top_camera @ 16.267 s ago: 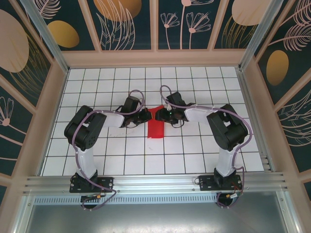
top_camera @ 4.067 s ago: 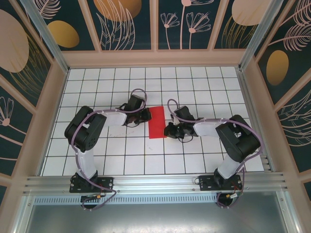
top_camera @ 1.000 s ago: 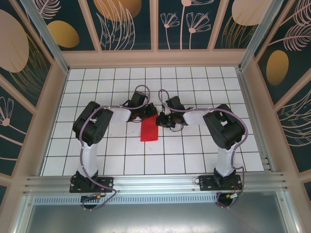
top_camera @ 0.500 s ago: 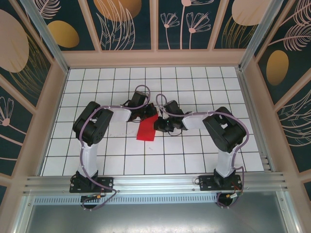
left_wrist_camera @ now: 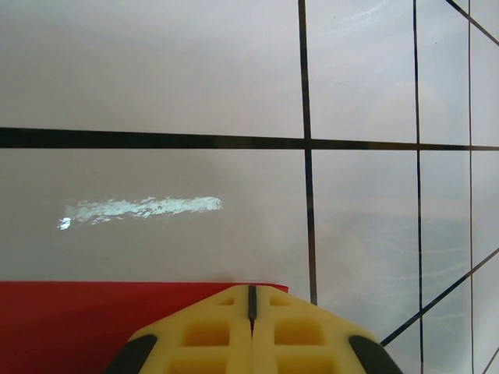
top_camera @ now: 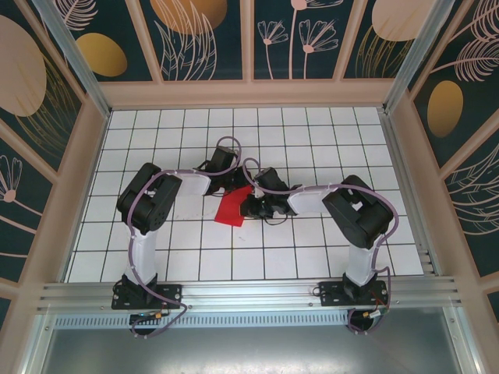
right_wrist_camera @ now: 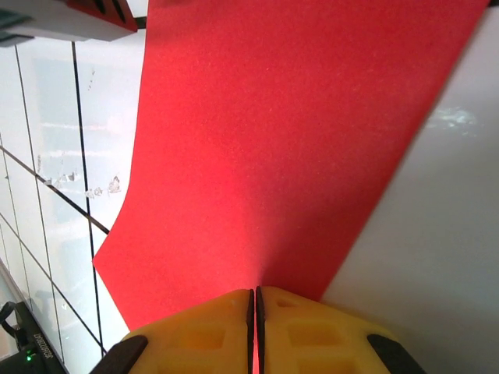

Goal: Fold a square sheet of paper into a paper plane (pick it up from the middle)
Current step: Fold the square sheet of paper in half at the center of the table.

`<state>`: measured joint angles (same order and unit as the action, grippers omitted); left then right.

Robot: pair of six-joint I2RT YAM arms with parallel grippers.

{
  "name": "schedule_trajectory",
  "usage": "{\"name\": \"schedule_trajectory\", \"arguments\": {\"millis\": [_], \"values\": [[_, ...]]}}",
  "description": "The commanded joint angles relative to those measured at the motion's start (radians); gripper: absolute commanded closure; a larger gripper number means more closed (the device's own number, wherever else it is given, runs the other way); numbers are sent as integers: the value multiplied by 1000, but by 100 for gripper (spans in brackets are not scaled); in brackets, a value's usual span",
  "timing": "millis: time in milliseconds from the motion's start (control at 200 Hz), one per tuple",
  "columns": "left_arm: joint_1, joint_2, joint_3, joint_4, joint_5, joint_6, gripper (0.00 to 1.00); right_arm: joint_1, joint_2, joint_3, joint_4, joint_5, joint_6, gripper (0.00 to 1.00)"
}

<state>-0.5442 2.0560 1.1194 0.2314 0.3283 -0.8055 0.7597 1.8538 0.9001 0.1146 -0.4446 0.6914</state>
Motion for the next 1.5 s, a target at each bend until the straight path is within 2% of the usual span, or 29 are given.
{"name": "schedule_trajectory", "arguments": {"millis": [0,545,1141,1301,1496], "values": [[7,21,-10,-56,-95,8,92,35,-30,-32,-37,-35,25,86],[7,18,-9,-55,-109,5,93,85,-63,-86,17,-55,72,83],[7,9,-2,-64,-118,8,93,102,-102,-147,22,-42,84,86],[8,-15,5,-72,-105,16,92,64,-164,-122,10,-7,67,85],[8,-126,11,-75,-65,15,86,-40,-299,-130,8,48,34,78]]}}
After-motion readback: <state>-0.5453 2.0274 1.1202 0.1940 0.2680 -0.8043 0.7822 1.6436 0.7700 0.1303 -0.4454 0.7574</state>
